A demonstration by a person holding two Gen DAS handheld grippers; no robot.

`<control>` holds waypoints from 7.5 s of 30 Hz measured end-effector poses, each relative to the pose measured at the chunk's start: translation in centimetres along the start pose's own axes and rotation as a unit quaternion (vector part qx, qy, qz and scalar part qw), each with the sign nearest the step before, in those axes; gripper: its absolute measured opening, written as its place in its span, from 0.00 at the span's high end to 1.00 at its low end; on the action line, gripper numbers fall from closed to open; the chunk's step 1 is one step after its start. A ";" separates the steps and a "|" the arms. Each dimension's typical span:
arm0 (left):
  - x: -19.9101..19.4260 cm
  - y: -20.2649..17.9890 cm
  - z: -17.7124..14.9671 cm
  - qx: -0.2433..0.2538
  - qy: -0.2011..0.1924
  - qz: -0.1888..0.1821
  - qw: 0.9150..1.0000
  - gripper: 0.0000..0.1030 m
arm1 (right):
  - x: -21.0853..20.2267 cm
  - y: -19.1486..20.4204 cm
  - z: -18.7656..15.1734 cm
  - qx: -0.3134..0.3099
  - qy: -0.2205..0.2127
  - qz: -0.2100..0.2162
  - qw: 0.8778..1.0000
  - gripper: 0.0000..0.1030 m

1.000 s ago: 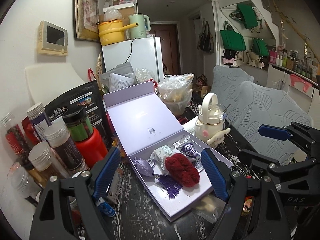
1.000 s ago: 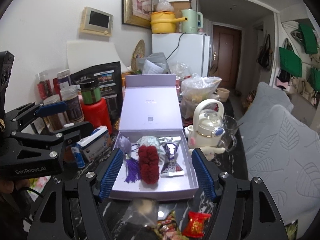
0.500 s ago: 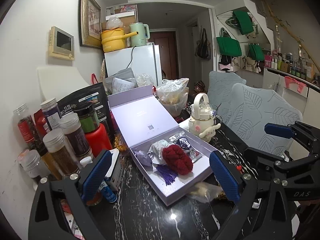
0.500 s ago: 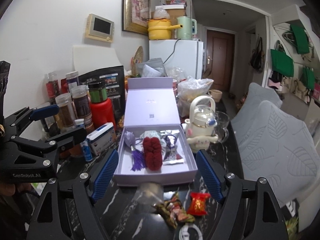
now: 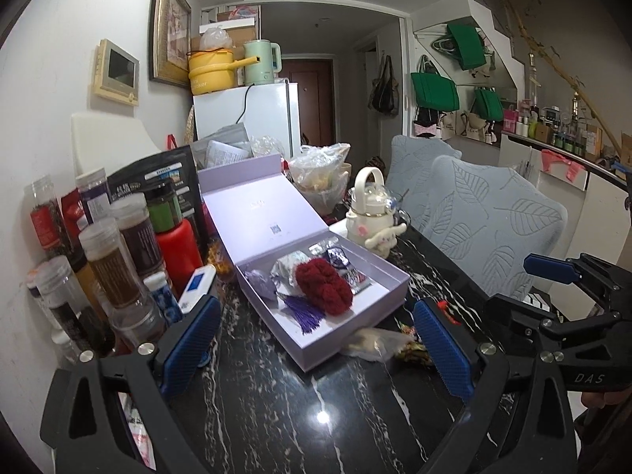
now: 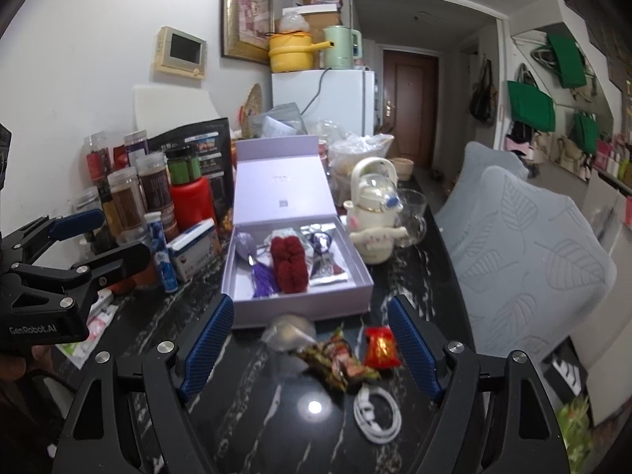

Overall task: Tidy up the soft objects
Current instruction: 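Move both tools back over the remaining items on the table, then grasp the white coiled cable with the right gripper while the left grasps the clear zip bag, then carry the cable and zip bag in both grippers over the lavender box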

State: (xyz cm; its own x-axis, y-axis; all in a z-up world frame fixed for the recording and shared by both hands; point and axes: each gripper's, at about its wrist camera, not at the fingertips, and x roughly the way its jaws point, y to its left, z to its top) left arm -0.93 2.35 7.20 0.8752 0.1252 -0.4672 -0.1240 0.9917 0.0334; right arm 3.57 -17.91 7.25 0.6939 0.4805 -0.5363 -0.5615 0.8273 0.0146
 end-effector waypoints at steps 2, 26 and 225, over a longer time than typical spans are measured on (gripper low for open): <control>0.0 -0.1 -0.6 -0.002 0.004 -0.004 1.000 0.03 | -0.3 -0.1 -0.7 0.002 0.003 -0.004 1.000 0.21; 2.5 -1.5 -6.5 -0.022 0.077 -0.067 0.995 0.03 | 1.6 -2.0 -8.4 0.047 0.074 -0.014 0.996 0.21; 5.7 0.8 -2.9 -0.009 0.055 -0.063 0.996 0.56 | 5.7 1.8 -1.6 -0.051 0.019 0.115 0.992 0.52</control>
State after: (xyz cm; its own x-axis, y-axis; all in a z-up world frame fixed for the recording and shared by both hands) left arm 2.66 3.77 2.03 0.8276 -0.0053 -0.5614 -0.0250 0.9986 -0.0463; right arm 5.78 -14.09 2.85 0.5261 0.6400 -0.5600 -0.7467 0.6628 0.0560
